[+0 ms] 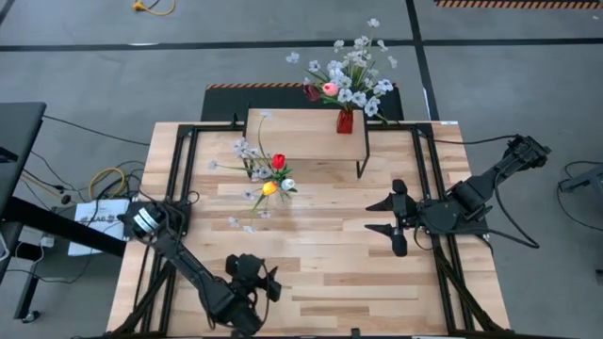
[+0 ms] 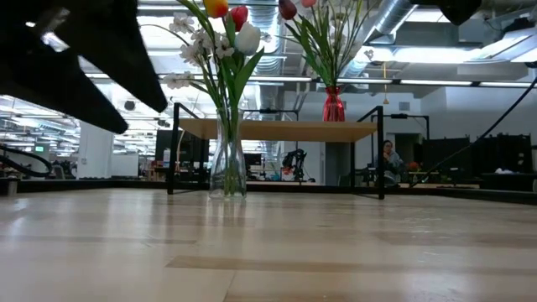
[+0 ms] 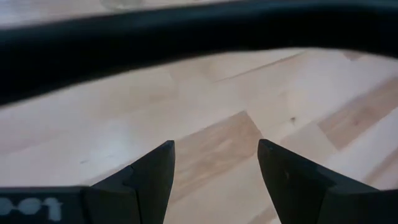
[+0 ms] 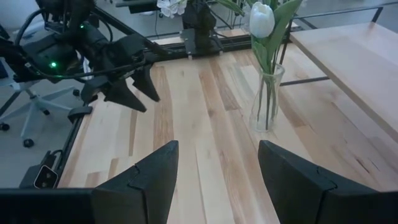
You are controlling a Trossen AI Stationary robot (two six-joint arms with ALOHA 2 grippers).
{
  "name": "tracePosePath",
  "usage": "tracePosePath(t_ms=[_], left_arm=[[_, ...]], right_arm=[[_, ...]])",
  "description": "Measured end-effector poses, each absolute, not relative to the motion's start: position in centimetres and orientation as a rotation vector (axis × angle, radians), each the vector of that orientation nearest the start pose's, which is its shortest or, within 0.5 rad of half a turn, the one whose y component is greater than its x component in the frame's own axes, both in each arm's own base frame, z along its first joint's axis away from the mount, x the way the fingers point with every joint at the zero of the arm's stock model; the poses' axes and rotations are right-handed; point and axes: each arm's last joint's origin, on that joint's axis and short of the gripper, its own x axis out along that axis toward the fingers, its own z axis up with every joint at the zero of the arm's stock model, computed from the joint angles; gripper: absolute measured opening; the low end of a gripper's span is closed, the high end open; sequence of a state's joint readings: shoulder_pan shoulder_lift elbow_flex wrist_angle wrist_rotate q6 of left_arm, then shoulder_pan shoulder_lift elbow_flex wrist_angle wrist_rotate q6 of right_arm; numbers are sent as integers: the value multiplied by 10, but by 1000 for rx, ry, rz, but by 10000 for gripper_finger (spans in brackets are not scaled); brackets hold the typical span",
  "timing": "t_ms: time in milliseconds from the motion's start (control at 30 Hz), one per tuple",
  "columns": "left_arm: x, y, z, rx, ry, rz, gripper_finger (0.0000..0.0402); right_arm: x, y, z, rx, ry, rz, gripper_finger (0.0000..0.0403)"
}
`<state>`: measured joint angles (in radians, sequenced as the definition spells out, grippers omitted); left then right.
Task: Pick and place flowers into a vace then onto a shelf
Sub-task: Put the transparent vase with flowers on the shelf
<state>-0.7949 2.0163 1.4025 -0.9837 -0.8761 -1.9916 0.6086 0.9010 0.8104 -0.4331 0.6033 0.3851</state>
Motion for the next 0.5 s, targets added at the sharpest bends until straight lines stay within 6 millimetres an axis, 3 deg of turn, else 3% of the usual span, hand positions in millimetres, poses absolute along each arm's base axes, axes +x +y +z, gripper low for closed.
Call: tracePosePath(t_ms=[167, 267, 333, 500], left_arm=[[275, -236, 161, -570, 499, 934, 219], [273, -233, 155, -460, 389, 936, 219], [268, -230, 144, -446, 273, 930, 219], [256, -222, 112, -432, 225, 904, 219]], right_arm=[[161, 92, 302, 81, 421, -79, 214], [161, 92, 302, 80, 421, -80, 214], [161, 92, 302, 80, 421, -80, 214], [161, 92, 302, 81, 422, -79, 214]])
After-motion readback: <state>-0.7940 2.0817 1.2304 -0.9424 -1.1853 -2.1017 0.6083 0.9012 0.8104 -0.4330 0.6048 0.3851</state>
